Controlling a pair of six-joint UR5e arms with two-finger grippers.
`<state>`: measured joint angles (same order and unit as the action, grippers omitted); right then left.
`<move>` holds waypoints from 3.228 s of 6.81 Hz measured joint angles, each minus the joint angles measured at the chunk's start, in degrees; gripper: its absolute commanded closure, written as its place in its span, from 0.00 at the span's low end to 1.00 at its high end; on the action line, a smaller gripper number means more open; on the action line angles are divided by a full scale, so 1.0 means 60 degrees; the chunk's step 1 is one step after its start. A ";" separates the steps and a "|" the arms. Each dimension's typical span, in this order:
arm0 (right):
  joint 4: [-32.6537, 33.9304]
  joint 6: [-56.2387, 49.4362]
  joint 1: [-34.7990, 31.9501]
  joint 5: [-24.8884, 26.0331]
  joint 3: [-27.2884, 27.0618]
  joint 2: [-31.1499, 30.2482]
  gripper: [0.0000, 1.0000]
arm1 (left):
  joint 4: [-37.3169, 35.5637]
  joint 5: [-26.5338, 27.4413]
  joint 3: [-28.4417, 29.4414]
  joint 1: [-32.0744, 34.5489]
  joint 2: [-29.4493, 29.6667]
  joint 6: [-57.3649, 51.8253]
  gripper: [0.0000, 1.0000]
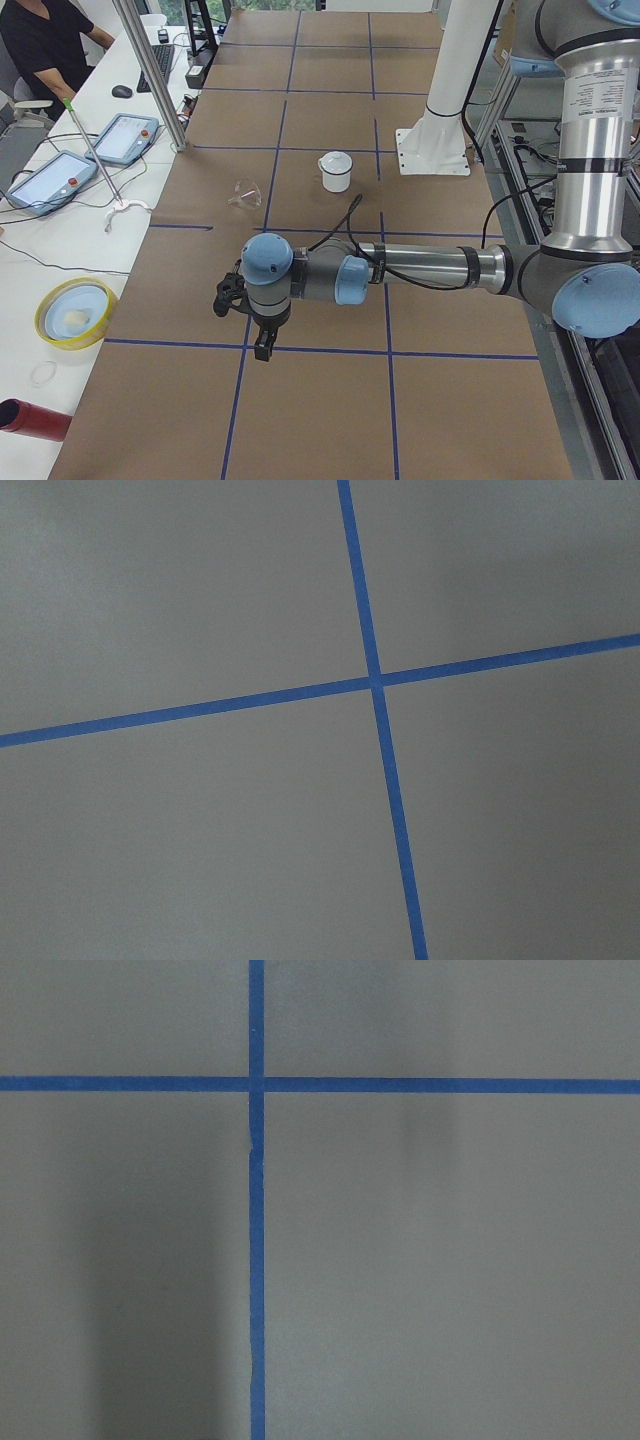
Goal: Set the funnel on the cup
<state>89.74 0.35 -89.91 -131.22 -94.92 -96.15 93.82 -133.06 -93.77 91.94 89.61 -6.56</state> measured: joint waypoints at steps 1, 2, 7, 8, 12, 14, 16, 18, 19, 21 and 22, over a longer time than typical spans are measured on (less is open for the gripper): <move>0.0000 0.0000 0.0000 0.0000 0.0000 0.0000 0.00 | -0.0071 0.0485 -0.0078 -0.0024 0.0449 0.0392 0.00; 0.0000 0.0000 0.0000 0.0000 0.0000 0.0000 0.00 | -0.0278 0.0779 -0.0396 -0.0098 0.0777 0.1106 0.00; 0.0000 0.0000 0.0000 0.0000 0.0000 0.0001 0.00 | -0.2100 0.0790 -0.4513 -0.3453 0.1834 0.7331 0.00; 0.0000 0.0000 0.0000 0.0000 0.0000 0.0000 0.00 | -0.2121 0.0783 -0.4790 -0.4453 0.2345 0.8835 0.00; 0.0000 0.0000 0.0000 0.0000 0.0000 0.0000 0.00 | -0.2479 0.2411 -0.4585 -0.8283 0.4354 1.3293 0.00; 0.0000 0.0000 0.0000 0.0000 0.0000 0.0000 0.00 | -0.2516 0.2710 -0.4063 -0.8780 0.4849 1.3498 0.00; 0.0000 0.0000 0.0000 0.0000 0.0000 0.0000 0.00 | -0.2438 0.3224 -0.3733 -0.9231 0.5033 1.3533 0.00; 0.0000 0.0000 0.0000 0.0000 0.0000 0.0000 0.00 | -0.2365 0.3373 -0.3671 -0.9336 0.5053 1.3489 0.00; 0.0000 0.0000 0.0000 0.0000 0.0000 0.0000 0.00 | -0.2352 0.3400 -0.3665 -0.9453 0.5043 1.3474 0.00; 0.0000 0.0000 0.0000 0.0000 0.0000 0.0000 0.00 | -0.2342 0.3862 -0.3588 -0.9985 0.5010 1.3519 0.00; 0.0000 0.0000 0.0000 0.0000 0.0000 0.0000 0.00 | -0.2347 0.4064 -0.3526 -1.0154 0.5005 1.3545 0.01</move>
<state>89.74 0.35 -89.91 -131.22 -94.92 -96.15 79.74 -108.68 -114.93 31.02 119.64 74.70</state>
